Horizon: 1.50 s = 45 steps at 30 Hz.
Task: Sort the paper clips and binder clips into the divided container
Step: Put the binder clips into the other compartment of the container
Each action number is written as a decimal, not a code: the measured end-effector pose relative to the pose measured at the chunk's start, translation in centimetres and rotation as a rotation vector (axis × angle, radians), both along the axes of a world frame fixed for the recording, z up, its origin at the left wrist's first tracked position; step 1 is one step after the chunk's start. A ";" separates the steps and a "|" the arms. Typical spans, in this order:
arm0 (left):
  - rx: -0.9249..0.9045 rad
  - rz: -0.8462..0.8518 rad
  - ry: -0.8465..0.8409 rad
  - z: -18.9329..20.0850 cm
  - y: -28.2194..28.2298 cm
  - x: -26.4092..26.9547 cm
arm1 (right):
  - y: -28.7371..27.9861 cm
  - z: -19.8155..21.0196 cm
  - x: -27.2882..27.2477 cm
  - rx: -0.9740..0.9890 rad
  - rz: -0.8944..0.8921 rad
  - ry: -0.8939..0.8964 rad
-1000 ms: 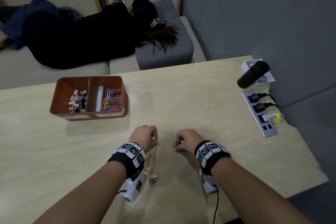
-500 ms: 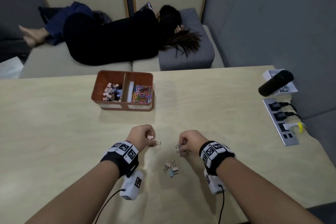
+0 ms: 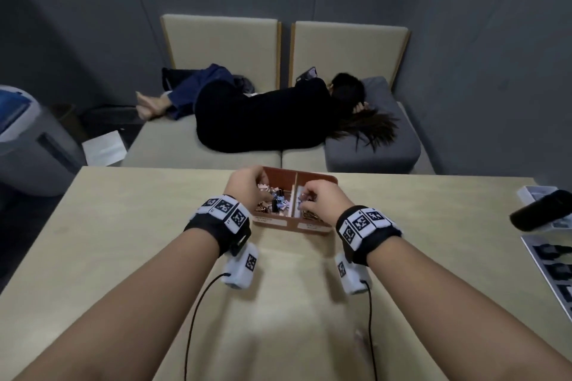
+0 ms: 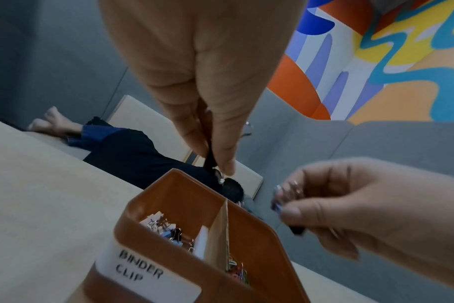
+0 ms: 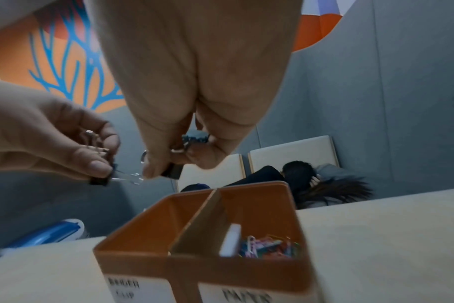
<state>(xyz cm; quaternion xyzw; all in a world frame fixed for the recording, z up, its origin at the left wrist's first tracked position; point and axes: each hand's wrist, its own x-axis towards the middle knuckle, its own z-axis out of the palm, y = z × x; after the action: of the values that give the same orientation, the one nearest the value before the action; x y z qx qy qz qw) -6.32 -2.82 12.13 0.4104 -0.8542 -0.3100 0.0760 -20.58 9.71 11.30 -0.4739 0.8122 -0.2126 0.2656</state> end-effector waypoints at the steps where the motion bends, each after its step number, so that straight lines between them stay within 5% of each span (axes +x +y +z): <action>1: 0.000 -0.014 0.000 0.1 -0.6 -0.5 | -1.3 0.1 0.2 -0.036 -0.022 0.014; 9: -0.007 -0.232 -0.059 -2.0 -2.0 0.8 | -3.8 -0.7 1.7 -0.133 -0.112 -0.047; 16: 0.215 -0.365 0.009 -5.3 2.5 3.9 | 6.7 -3.4 0.8 -0.004 -0.145 -0.093; 27: 0.295 -0.643 -0.207 -11.8 15.9 2.7 | 22.2 -10.3 1.5 0.462 -0.152 -0.094; 38: 0.244 -0.672 -0.340 -15.7 23.3 -2.3 | 23.9 -13.0 2.2 0.473 -0.016 -0.100; 45: 0.242 -0.581 -0.370 -16.7 23.3 -2.7 | 23.6 -14.0 1.7 0.329 -0.029 -0.098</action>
<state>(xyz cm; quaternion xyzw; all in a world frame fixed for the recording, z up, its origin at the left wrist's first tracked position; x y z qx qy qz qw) -9.00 20.49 -4.53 0.2059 -0.8917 -0.3379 -0.2199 -18.88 33.33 -2.71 -0.4011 0.8289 -0.1034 0.3760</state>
